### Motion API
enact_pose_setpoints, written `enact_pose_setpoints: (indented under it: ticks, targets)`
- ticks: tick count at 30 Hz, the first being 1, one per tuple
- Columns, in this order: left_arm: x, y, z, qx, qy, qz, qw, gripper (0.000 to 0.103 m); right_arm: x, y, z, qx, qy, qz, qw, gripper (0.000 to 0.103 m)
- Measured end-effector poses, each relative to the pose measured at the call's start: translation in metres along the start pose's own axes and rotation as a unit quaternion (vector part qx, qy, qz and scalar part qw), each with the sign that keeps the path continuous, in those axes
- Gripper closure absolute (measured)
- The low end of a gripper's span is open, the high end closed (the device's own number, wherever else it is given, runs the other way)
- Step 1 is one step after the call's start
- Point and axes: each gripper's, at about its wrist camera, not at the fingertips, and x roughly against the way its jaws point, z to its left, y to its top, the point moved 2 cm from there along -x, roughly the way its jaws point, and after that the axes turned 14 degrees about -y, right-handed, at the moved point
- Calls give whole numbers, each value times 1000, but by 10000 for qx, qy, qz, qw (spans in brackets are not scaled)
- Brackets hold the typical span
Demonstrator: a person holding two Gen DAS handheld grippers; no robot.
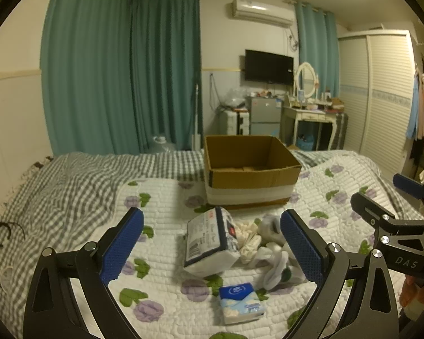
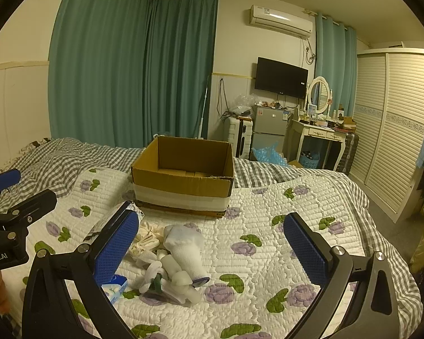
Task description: Organize soft objects
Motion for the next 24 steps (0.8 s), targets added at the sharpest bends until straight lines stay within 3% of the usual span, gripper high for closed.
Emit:
enact_pose_setpoints:
  ticks: [17,24]
  targets:
    - [1,1,-1,13,-6,-4,10000,4,0,0,1,-6,0,27,10000,0]
    - [14,10,-3,-49,-25,-187,9998,4,10,3,-3,-2,16,-20,10000,0]
